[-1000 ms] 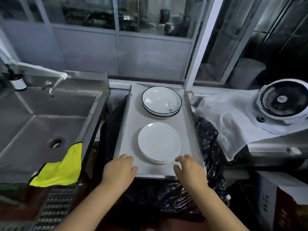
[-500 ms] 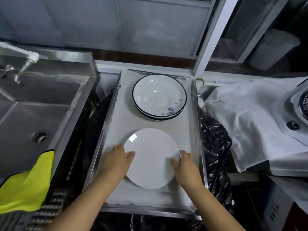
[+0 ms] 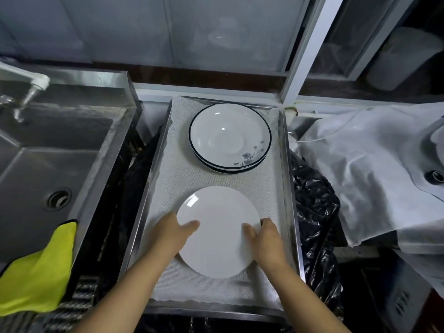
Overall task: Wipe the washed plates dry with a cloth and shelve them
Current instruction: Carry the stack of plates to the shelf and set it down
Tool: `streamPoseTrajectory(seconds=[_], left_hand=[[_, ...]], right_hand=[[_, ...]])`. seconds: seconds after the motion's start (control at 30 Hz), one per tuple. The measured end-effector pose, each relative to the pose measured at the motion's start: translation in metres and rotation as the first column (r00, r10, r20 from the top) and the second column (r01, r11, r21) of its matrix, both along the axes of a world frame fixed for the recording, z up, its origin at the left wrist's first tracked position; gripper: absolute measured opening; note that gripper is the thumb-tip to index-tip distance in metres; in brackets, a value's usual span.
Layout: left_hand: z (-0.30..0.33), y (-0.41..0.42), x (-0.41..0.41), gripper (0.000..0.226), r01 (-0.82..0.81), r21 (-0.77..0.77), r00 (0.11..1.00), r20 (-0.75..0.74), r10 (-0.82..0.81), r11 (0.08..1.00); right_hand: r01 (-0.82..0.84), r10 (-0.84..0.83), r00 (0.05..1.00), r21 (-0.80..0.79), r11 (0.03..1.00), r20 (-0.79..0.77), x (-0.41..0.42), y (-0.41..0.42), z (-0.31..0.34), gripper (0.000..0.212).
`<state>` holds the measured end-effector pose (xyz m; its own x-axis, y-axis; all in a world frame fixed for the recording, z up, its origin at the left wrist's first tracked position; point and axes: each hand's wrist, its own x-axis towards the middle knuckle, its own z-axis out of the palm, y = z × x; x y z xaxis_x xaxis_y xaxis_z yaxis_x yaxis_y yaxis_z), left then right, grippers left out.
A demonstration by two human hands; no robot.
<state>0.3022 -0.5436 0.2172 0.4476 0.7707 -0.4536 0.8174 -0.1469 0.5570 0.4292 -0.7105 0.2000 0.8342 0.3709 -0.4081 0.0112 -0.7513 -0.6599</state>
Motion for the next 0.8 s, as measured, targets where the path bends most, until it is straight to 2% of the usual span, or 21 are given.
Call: streamPoseTrajectory(seconds=[0.2, 0.27, 0.47, 0.63, 0.8], left_hand=[[0.020, -0.005, -0.004, 0.041, 0.052, -0.015, 0.994, 0.094, -0.050, 0.999], [0.028, -0.008, -0.008, 0.037, 0.105, -0.012, 0.986, 0.133, -0.102, 0.994], [0.055, -0.025, -0.024, 0.042, 0.323, 0.014, 0.923, 0.216, -0.318, 0.946], [0.078, -0.057, -0.041, 0.035, 0.577, 0.092, 0.788, 0.201, -0.582, 0.812], [0.092, -0.116, -0.062, 0.036, 0.768, 0.108, 0.599, 0.228, -0.768, 0.631]], right_hand=[[0.119, -0.120, 0.993, 0.135, 0.984, 0.000, -0.017, -0.012, 0.021, 0.022], [0.157, -0.163, 0.986, 0.170, 0.973, 0.021, -0.027, -0.020, 0.031, 0.026], [0.365, -0.382, 0.915, 0.139, 0.920, 0.126, -0.077, -0.049, 0.066, 0.027], [0.553, -0.568, 0.797, 0.131, 0.823, 0.204, -0.146, -0.091, 0.087, 0.018], [0.750, -0.761, 0.626, 0.136, 0.647, 0.171, -0.222, -0.149, 0.098, 0.021]])
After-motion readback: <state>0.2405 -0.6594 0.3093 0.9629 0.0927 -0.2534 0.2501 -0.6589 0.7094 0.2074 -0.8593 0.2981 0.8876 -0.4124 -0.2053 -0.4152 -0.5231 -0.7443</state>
